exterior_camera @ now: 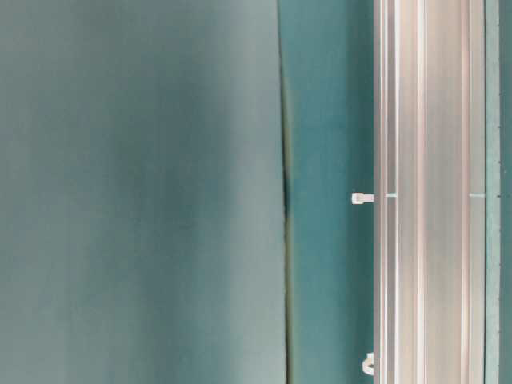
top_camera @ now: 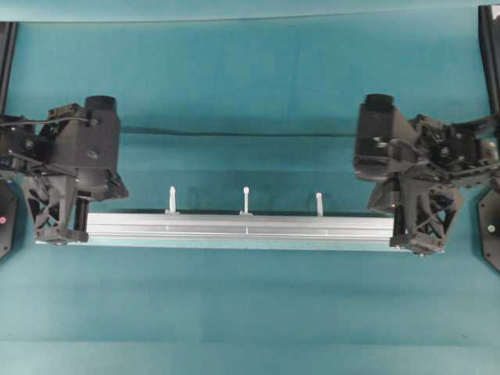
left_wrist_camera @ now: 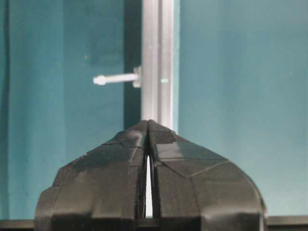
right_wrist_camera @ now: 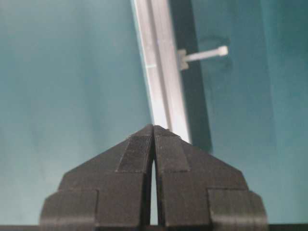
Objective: Lift the large metal rail with both hands.
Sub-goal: 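Move both grippers down over the two ends of the silver rail, then lower both open grippers around the rail ends and close them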
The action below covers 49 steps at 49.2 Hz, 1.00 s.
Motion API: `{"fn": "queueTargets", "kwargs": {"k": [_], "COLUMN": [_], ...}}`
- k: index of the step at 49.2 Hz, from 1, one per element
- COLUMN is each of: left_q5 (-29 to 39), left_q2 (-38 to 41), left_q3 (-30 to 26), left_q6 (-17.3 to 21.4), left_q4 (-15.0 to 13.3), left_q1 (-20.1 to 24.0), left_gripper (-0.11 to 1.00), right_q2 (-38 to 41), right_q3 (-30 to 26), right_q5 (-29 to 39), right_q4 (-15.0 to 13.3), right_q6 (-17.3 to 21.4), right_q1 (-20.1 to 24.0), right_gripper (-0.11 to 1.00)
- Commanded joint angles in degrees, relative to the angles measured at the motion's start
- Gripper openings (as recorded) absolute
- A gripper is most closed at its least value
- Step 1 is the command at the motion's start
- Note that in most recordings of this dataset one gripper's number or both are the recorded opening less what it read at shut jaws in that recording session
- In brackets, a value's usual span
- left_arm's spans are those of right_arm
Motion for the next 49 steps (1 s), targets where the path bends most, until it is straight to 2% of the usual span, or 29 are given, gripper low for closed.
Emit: {"fn": "queueTargets", "kwargs": {"k": [1,9,13,16,19,24,28,32,35,38,49], "left_q5": [0.7,1.1,1.1,1.1,1.1,1.1,1.1,1.2,1.2,1.0,-1.2], "left_q2": [0.1,0.2,0.3,0.3,0.4,0.9,1.3,2.5,3.4,4.6,8.5], "left_q3": [-1.8,-1.9,-1.9,-1.8,-1.8,-1.8,-1.5,-1.2,-1.0,-0.8,0.6], "left_q6": [0.2,-0.4,-0.9,-1.2,-1.4,-2.3,-2.6,-2.8,-2.9,-3.0,-2.9], "left_q4": [0.2,0.2,0.2,0.2,0.2,0.2,0.2,0.2,0.2,0.2,0.2], "left_q1": [-0.2,-0.6,-0.6,-0.5,-0.4,-0.4,-0.6,-0.7,-0.9,-1.1,-1.1], "left_gripper": [-0.01,0.02,0.07,0.14,0.28,0.58,0.81,0.97,0.99,0.98,0.99], "right_q2": [1.3,2.4,2.5,2.5,2.7,2.9,3.5,4.7,5.7,7.0,10.9], "right_q3": [-1.6,-2.1,-1.8,-1.6,-0.8,0.1,0.2,0.3,0.5,0.6,1.8], "right_q5": [1.4,1.2,1.0,0.6,0.0,-0.9,-1.2,-1.1,-1.3,-1.7,-4.5], "right_q4": [-0.6,-0.7,-0.6,-0.6,-0.4,0.1,0.1,-0.4,-1.1,-1.4,-1.7], "right_q6": [0.2,-0.4,-0.5,-0.8,-1.0,-1.8,-1.3,-1.5,-1.7,-1.6,-1.8], "right_q1": [-0.1,-0.1,-0.1,-0.1,-0.1,-0.1,-0.1,0.6,1.6,2.2,3.3], "right_gripper": [0.00,0.00,0.01,0.03,0.07,0.24,0.50,0.74,0.88,0.96,0.97]}}
